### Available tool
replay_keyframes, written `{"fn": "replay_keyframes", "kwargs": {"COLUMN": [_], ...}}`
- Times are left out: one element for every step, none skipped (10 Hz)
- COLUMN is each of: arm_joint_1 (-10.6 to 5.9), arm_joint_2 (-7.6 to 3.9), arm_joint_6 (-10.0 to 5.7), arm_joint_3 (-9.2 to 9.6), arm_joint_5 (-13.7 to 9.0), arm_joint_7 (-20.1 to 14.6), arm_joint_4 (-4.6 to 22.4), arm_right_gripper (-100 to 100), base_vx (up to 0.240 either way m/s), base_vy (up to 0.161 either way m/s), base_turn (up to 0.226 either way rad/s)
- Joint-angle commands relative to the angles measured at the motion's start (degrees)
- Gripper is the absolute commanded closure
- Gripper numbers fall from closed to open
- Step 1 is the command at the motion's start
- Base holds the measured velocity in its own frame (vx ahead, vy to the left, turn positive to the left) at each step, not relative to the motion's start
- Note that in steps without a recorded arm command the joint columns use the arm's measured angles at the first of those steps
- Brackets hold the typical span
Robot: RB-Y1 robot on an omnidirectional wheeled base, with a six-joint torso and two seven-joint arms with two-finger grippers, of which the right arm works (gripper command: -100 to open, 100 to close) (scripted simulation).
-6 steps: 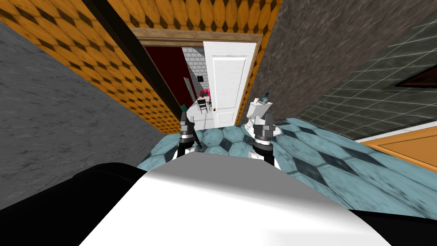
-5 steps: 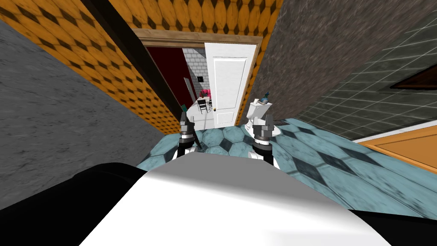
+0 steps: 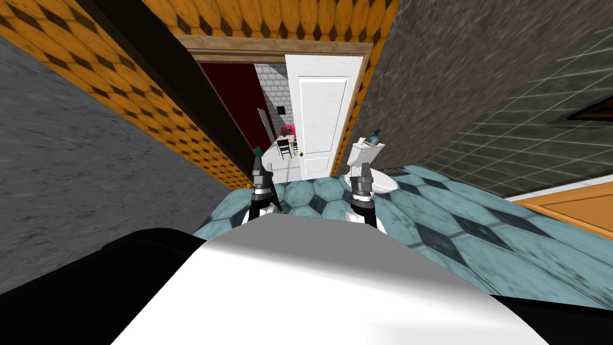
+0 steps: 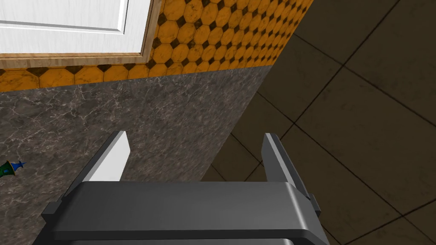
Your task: Pull the door open
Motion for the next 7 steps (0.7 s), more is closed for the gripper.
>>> {"fn": "replay_keyframes", "kwargs": {"arm_joint_1": [-0.68,-1.19,-1.48,-2.07,-2.37,-2.96,-3.27], "arm_joint_2": [-0.28,-0.48,-0.57,-0.77,-0.86,-1.06,-1.15], "arm_joint_6": [-0.28,-0.42,-0.50,-0.66,-0.74,-0.90,-0.98], "arm_joint_3": [0.28,0.38,0.45,0.58,0.64,0.77,0.83], "arm_joint_5": [0.3,0.5,0.6,0.8,0.9,1.1,1.2], "arm_joint_7": [2.0,3.3,4.0,5.4,6.1,7.6,8.3], "arm_joint_4": [2.0,3.3,4.1,5.7,6.5,8.0,8.8], "arm_right_gripper": [-100,-100,-100,-100,-100,-100,-100], "base_vx": [0.063,0.071,0.074,0.076,0.059,0.064,0.065], "base_vy": [0.046,0.047,0.038,0.035,0.036,0.039,0.033], "base_turn": [0.002,0.001,0.000,0.001,0.001,0.000,0.000]}}
